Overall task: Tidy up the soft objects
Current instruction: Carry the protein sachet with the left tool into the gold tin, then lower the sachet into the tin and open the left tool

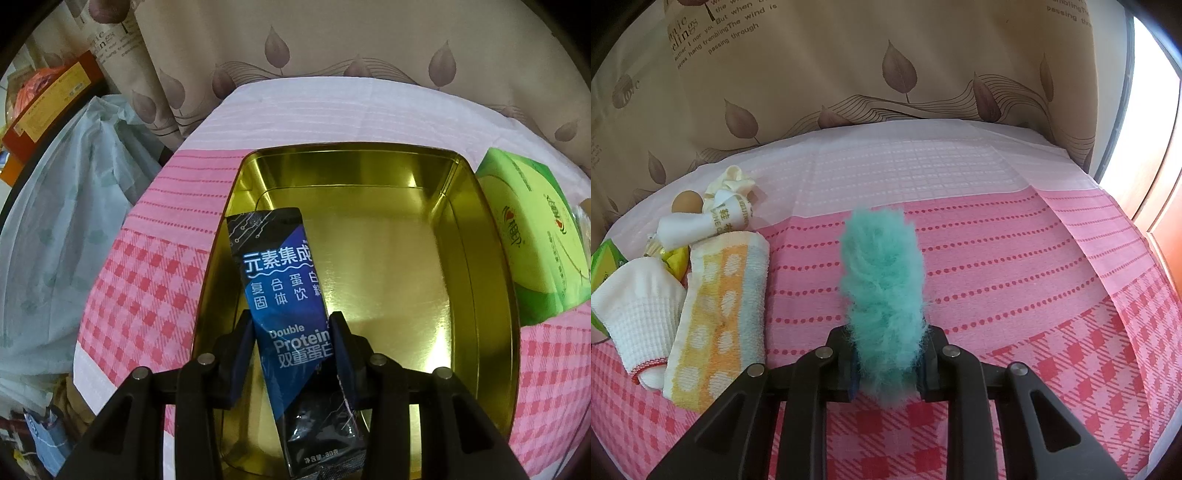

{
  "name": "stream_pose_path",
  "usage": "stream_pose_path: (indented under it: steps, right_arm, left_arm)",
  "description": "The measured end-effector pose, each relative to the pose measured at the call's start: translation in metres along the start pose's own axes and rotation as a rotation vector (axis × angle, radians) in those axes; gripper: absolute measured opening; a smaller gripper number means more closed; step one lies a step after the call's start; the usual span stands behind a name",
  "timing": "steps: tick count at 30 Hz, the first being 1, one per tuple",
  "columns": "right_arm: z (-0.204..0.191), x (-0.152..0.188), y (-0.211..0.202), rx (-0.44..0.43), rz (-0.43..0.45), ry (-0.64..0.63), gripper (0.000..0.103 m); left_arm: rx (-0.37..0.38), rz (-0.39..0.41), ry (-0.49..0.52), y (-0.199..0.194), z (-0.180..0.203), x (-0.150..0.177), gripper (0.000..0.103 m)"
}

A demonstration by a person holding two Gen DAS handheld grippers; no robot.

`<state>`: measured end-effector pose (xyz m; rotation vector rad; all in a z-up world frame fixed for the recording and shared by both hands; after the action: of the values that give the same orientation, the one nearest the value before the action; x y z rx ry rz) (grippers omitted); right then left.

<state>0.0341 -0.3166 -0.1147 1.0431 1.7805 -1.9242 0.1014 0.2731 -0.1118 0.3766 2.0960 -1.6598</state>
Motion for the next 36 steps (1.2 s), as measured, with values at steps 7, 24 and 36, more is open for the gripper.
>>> stream_pose_path:
  steps: [7, 24, 36]
  right_arm:
    - [-0.001, 0.0, 0.0, 0.009, -0.001, -0.006, 0.023]
    - [-0.001, 0.001, 0.001, 0.016, -0.001, -0.011, 0.023]
    - [-0.001, 0.002, -0.002, 0.016, 0.011, -0.01, 0.024]
  left_arm:
    - [-0.021, 0.004, 0.041, 0.002, 0.004, 0.005, 0.042]
    - [-0.045, 0.042, 0.033, -0.01, 0.005, 0.009, 0.043]
    - [-0.046, 0.139, 0.0, -0.056, 0.014, 0.014, 0.043]
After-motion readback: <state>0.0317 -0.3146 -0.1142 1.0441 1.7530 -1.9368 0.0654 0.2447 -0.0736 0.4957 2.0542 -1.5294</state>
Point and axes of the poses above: each gripper's, at about its wrist camera, not at the fingertips, and y roughly the way its jaws point, z to its right, x to its underside, the point moved 4 cm from there along y, roughly the way its jaws point, and after that the axes turned 6 degrees about z, right-handed, at the moved point
